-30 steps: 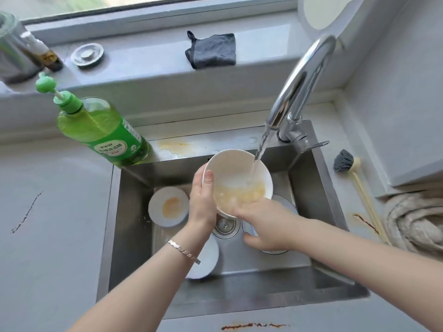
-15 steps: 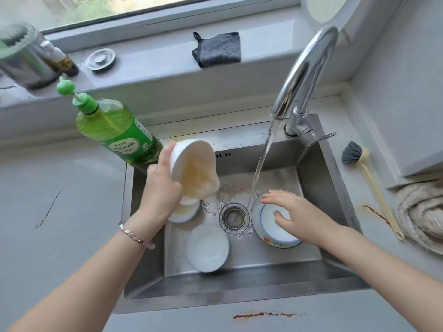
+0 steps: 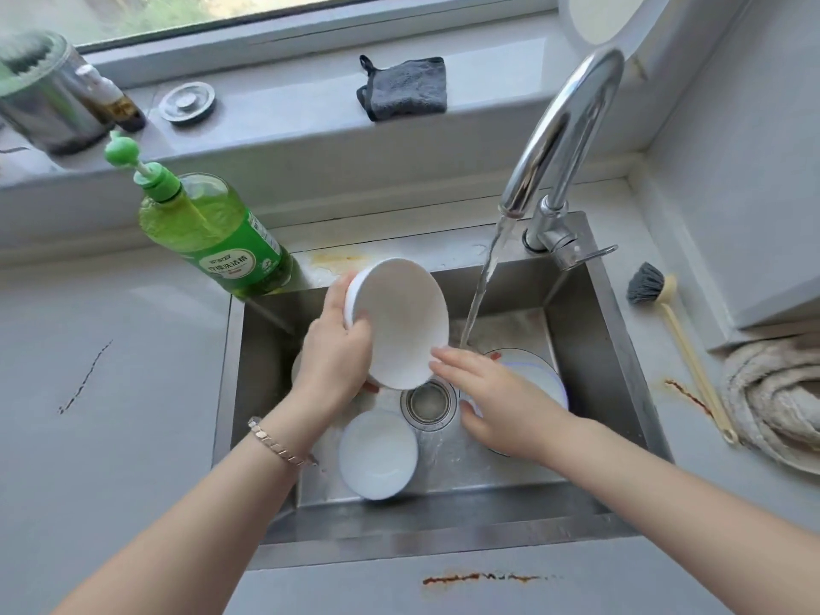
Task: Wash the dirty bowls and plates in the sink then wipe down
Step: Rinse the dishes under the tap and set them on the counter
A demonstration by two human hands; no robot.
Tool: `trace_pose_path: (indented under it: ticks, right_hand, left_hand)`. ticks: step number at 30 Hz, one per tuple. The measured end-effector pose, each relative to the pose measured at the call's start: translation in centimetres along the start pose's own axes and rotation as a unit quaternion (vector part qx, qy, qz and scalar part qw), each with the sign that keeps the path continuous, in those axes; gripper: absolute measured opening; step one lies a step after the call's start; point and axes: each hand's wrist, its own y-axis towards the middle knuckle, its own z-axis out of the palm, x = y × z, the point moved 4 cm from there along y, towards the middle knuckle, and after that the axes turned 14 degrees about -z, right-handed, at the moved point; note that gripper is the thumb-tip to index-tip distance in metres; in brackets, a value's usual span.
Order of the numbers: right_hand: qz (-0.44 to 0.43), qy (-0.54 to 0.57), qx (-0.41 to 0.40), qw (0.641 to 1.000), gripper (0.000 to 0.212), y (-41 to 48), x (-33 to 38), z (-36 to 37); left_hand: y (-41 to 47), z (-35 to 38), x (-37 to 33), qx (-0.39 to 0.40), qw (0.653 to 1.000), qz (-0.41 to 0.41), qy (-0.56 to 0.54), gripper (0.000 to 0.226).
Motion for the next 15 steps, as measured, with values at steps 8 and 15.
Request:
trace_pose_path:
  ticks: [8, 15]
  right_hand:
    - [-0.153, -0.066, 0.149, 0.975, 0.069, 0.7, -2.1, -0.2]
    - [-0.279, -0.315, 0.234, 0.877, 0.093, 4.4, -5.1, -3.8]
  left_hand:
    - [-0.1, 2.6, -0.9, 0.097, 0.99, 0.001, -0.1, 0.026]
    - [-0.5, 3.5, -2.1, 0.252, 0.966, -0.041, -0.026, 0.025]
